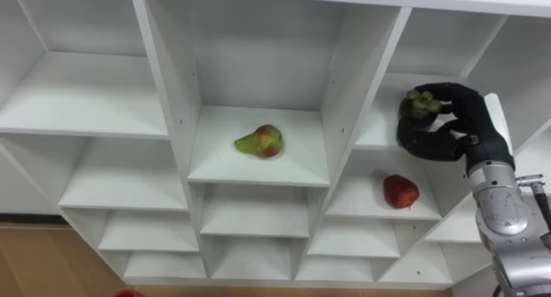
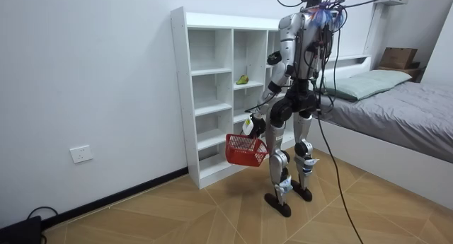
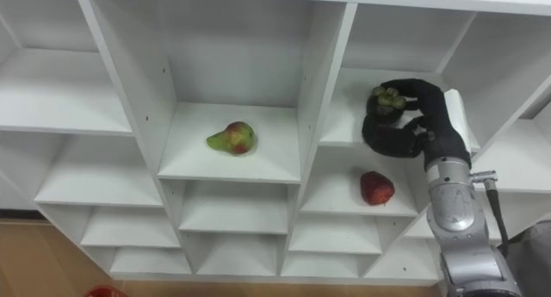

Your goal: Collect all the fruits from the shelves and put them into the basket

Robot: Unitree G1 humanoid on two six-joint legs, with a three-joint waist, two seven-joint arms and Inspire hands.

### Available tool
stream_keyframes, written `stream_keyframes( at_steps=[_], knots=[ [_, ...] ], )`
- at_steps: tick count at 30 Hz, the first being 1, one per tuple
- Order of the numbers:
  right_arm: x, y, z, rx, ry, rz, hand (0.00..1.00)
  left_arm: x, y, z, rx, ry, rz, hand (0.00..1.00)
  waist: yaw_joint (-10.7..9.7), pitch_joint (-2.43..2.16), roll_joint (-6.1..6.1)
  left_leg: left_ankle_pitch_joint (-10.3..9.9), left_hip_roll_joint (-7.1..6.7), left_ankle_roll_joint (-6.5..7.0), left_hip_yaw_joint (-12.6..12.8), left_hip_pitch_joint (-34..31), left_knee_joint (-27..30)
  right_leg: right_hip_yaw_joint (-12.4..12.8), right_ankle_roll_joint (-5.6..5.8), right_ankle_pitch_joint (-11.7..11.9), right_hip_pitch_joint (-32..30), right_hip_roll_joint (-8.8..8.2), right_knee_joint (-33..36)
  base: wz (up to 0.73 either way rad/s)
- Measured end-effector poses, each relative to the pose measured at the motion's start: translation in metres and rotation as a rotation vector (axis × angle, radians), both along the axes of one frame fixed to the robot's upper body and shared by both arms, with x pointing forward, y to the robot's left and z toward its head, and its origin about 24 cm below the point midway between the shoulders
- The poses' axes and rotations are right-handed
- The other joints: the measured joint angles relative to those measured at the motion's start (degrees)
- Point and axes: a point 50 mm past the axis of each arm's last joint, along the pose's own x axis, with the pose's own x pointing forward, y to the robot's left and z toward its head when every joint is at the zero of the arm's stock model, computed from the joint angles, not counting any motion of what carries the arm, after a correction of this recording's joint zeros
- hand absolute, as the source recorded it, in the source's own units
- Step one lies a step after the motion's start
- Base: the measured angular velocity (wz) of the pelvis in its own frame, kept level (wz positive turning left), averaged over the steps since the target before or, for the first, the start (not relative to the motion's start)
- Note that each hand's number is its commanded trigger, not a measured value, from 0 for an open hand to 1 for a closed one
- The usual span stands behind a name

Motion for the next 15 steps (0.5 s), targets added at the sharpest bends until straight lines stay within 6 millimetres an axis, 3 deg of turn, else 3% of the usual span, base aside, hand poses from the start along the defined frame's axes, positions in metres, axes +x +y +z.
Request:
stream_keyframes(
  at_steps=[15],
  knots=[
    [0.0,0.005,0.002,0.004,0.0,0.048,1.0,0.015,-0.004,0.004,-0.023,-0.079,-0.019,1.0,-0.2,-0.18,0.07,0.0,-0.02,-0.01,-0.2,0.0,0.2,0.0,0.0,0.0,-0.1,-0.02,0.0,0.0]
  ],
)
